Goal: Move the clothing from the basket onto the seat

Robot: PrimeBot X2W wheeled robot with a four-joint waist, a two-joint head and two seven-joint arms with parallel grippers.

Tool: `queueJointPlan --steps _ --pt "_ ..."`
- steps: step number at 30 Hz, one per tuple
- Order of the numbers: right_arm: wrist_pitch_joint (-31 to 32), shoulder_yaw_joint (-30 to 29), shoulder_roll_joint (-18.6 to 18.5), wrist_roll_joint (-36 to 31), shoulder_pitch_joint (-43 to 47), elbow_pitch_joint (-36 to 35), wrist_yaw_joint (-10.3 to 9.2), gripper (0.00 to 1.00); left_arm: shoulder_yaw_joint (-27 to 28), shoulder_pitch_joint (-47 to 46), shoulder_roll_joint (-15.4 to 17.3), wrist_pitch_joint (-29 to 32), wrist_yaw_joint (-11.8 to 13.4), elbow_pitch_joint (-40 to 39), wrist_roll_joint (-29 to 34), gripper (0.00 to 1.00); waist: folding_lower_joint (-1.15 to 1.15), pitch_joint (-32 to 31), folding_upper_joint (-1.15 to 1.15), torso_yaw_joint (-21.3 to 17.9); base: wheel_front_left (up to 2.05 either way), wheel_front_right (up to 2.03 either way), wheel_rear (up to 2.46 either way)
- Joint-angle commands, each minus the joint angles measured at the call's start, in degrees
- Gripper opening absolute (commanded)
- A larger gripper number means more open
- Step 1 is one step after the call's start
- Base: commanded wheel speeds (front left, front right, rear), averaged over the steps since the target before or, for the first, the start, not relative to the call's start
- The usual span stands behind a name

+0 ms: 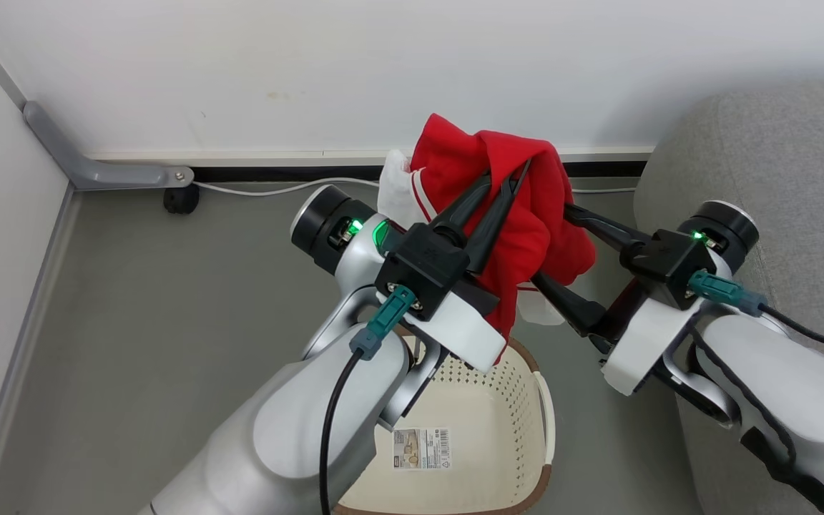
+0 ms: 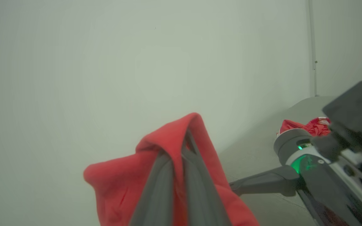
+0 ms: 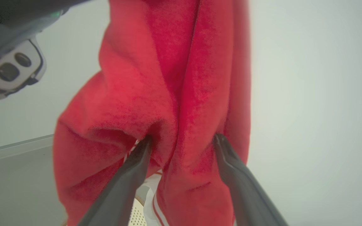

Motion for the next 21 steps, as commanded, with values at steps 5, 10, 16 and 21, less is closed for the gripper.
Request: queueJointPlan --steps 5,10,16,21 --pt "-0.3 -0.8 3.2 -1.8 -1.3 1.8 0.16 1.0 -0.1 -3.7 0.5 -0.3 0.9 -1.8 -1.5 0.0 0.0 0.2 0.0 0.9 0.0 0.0 0.0" --pt "-0.3 -1.8 5.1 -2.0 -0.8 3.1 0.16 0.0 -0.9 -3.9 0.5 -0.3 1.3 -1.4 -2.3 0.0 0.0 0.3 0.0 1.2 0.0 0.0 0.0" --pt "-0.3 -5.4 5.1 -2.1 0.6 1.5 0.16 0.0 -0.7 -3.6 0.5 -0.3 1.8 -0.8 -2.3 0.07 0.0 0.3 0.0 0.6 0.0 0.0 0.0" --pt "-0.3 -7.7 4.8 -2.4 2.5 0.8 0.16 0.0 -0.3 -2.7 0.5 -0.3 1.3 0.0 -2.4 1.0 0.0 0.2 0.0 0.0 0.0 0.0 0.0"
